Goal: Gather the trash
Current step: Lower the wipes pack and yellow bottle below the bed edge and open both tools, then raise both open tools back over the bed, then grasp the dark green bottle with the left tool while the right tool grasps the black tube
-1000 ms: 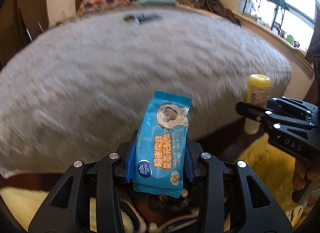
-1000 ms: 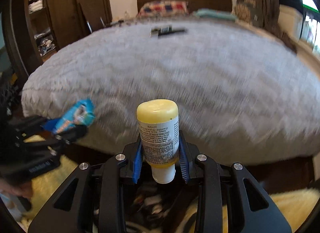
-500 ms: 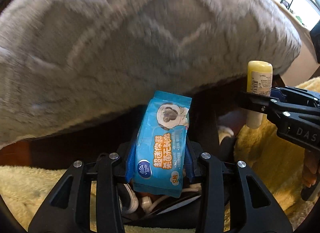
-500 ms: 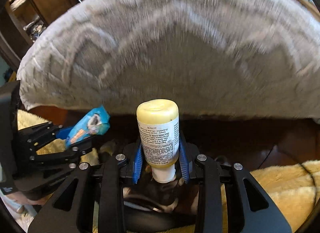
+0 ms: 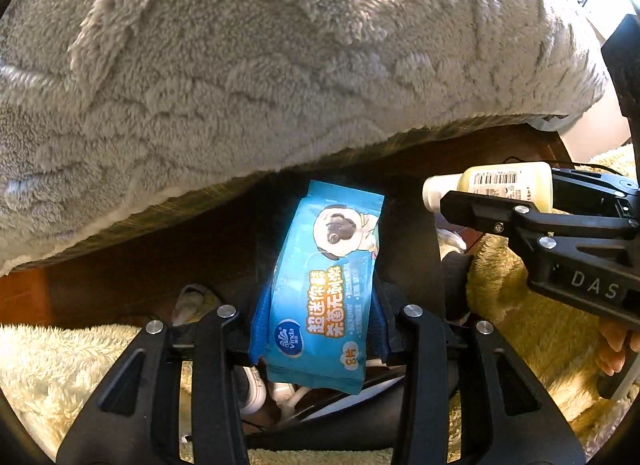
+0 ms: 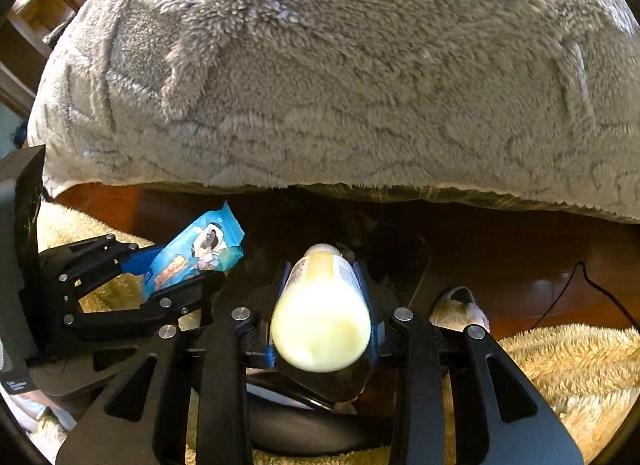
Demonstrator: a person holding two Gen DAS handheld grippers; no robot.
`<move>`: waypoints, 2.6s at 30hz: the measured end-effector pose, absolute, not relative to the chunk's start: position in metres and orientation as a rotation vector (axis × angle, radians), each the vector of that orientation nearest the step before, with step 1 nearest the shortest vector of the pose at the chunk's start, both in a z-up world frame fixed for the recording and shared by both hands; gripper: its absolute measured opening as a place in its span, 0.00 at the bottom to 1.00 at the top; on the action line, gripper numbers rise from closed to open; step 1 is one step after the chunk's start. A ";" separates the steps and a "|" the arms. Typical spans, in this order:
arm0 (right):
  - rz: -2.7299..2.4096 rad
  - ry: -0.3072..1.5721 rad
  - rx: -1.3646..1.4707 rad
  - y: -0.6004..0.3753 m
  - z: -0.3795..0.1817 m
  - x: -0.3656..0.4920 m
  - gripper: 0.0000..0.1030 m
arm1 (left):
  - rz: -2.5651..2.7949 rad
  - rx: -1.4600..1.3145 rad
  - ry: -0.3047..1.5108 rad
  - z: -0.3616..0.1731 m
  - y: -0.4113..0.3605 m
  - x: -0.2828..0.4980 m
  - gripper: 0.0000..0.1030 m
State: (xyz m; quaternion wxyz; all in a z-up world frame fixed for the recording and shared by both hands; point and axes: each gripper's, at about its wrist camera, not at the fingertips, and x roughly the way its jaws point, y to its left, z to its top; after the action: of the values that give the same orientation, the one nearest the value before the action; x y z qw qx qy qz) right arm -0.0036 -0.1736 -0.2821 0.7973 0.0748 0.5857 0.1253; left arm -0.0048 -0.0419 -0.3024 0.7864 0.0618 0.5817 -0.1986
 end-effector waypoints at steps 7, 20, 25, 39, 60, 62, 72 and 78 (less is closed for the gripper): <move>0.265 1.250 0.161 -0.175 -0.268 0.002 0.34 | -0.420 0.147 1.252 -0.303 -0.051 -0.003 0.51; 0.217 1.130 0.145 -0.196 -0.225 0.012 0.78 | -0.400 0.115 1.195 -0.265 -0.041 0.004 0.79; 0.199 1.060 0.124 -0.201 -0.199 0.017 0.87 | -0.403 0.110 1.146 -0.241 -0.033 0.004 0.84; 0.105 0.804 -0.024 -0.224 -0.080 0.067 0.88 | -0.339 0.125 0.913 -0.122 0.002 0.055 0.87; 0.073 0.798 0.084 -0.195 -0.059 0.292 0.66 | -0.207 0.155 0.834 -0.088 0.008 0.242 0.87; 0.082 0.839 0.124 -0.186 -0.067 0.316 0.57 | -0.199 0.161 0.829 -0.089 0.008 0.251 0.87; 0.035 1.002 0.279 -0.160 -0.115 0.379 0.51 | -0.209 0.192 0.793 -0.083 0.000 0.261 0.87; -0.017 1.010 0.245 -0.151 -0.129 0.401 0.48 | -0.212 0.218 0.783 -0.082 -0.002 0.262 0.87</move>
State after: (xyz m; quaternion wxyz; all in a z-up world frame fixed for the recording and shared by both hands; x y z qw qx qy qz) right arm 0.4012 -0.1512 -0.1287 0.8680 0.1171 0.4824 -0.0083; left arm 0.2617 -0.0019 -0.0821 0.9131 0.1059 0.3800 -0.1032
